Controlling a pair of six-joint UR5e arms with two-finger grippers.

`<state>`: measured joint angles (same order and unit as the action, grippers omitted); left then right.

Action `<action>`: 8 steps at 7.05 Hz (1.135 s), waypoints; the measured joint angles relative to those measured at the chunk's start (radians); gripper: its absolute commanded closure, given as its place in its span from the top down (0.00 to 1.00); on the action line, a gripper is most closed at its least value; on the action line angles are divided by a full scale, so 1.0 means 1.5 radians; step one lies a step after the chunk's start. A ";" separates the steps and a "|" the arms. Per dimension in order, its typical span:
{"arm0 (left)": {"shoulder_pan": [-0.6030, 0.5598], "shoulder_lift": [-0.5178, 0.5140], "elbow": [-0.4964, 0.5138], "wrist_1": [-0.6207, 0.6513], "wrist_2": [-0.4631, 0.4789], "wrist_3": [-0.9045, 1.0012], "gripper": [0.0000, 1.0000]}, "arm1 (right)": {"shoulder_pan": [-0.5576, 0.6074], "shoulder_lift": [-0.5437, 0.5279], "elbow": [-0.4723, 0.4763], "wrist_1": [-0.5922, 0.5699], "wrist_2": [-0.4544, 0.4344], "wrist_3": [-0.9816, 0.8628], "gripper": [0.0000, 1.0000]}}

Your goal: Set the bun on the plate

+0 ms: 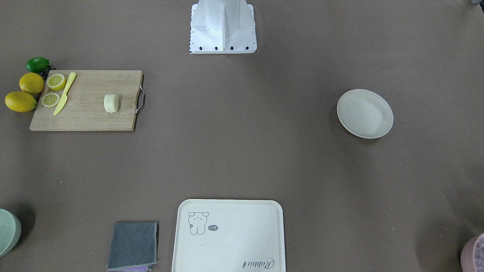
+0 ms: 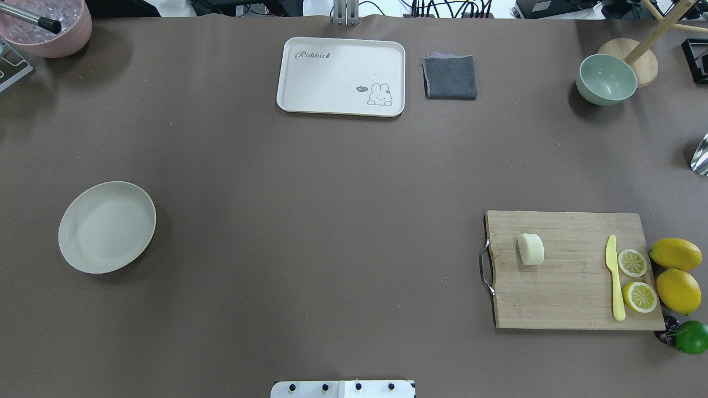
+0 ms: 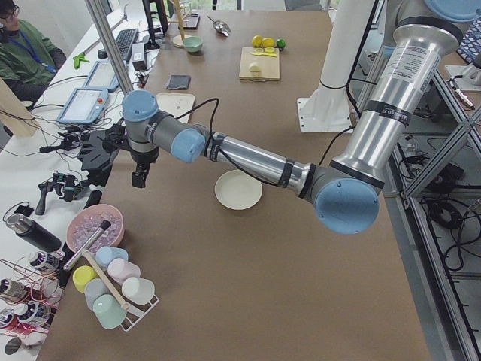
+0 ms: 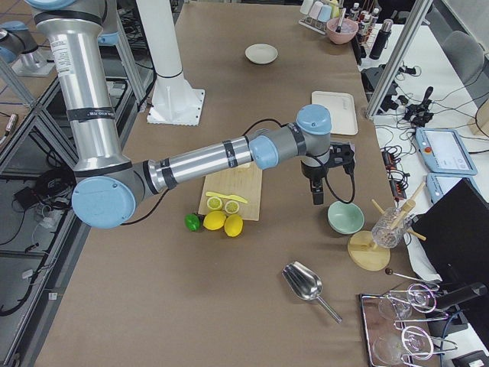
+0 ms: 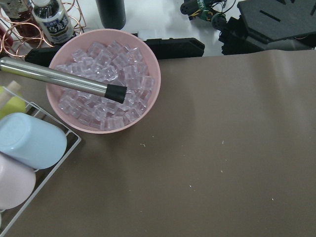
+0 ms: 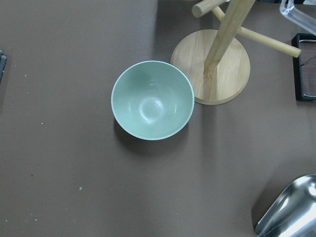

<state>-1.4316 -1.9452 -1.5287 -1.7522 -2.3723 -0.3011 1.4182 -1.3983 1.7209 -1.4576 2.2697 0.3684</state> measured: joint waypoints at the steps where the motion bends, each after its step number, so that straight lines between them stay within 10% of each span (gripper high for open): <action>1: 0.037 0.016 -0.006 -0.013 -0.001 0.002 0.98 | 0.000 -0.011 0.012 0.000 0.011 0.000 1.00; 8: 0.227 0.156 0.006 -0.223 0.006 0.081 0.91 | 0.001 -0.044 0.033 0.001 0.020 0.001 1.00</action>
<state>-1.0905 -1.7119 -1.5195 -2.0869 -2.3635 -0.1799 1.4192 -1.4647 1.7702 -1.4557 2.2990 0.3696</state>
